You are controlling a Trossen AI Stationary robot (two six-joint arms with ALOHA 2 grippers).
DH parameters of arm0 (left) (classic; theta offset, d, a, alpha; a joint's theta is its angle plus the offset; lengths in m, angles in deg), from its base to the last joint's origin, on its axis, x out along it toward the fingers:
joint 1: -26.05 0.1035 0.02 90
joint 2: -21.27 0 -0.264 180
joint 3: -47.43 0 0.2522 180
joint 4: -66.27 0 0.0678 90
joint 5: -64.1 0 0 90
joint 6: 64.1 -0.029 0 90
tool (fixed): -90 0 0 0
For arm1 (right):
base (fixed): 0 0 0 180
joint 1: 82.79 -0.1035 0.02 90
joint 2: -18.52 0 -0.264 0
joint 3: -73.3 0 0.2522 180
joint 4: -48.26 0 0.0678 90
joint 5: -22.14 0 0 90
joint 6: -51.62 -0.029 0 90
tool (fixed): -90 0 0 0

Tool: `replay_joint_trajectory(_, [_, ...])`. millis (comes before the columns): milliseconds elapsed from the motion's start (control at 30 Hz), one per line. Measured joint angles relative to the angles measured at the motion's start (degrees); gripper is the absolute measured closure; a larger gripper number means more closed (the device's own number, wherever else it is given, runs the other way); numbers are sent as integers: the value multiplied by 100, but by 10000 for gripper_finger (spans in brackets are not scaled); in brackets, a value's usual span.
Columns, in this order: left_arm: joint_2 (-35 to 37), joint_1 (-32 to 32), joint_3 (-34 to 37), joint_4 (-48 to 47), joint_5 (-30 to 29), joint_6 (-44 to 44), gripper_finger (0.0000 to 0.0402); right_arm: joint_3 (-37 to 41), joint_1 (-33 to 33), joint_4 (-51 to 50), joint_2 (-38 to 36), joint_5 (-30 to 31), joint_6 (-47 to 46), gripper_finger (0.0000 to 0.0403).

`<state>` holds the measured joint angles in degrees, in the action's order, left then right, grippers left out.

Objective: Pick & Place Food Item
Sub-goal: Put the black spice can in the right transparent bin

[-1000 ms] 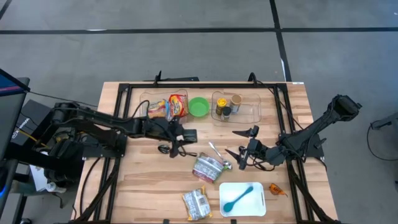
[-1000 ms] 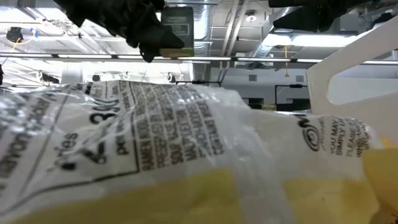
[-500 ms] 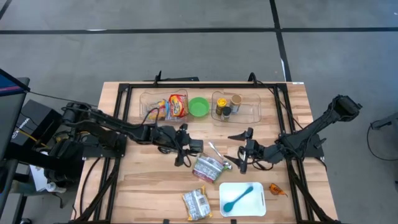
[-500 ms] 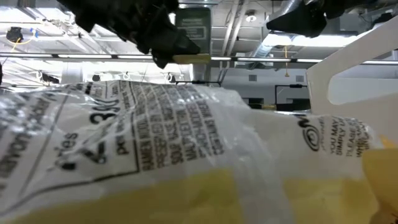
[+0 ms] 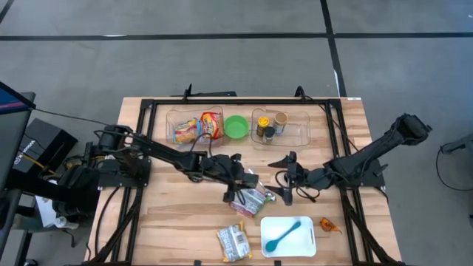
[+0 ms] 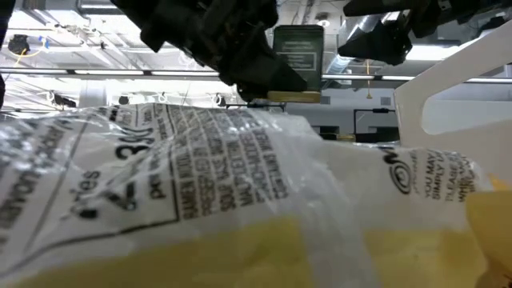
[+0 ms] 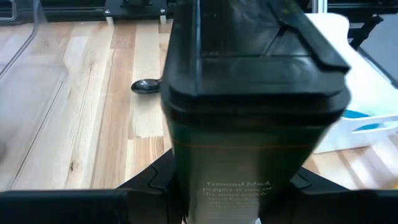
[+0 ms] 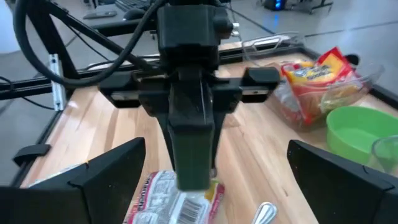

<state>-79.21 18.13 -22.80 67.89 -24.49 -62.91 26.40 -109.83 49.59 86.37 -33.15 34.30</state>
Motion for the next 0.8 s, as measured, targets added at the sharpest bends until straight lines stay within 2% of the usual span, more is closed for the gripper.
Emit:
replay_joint_trajectory(300, [-264,2,-269,48,-2,-139,264,0,58,1,22,-233,-210,21])
replay_joint_trajectory(600, [-263,1,-271,229,-3,-114,266,2,259,361,550,-247,-222,42])
replay_joint_trajectory(800, [-264,-17,-271,214,-4,-100,265,2,439,528,568,-777,-223,44])
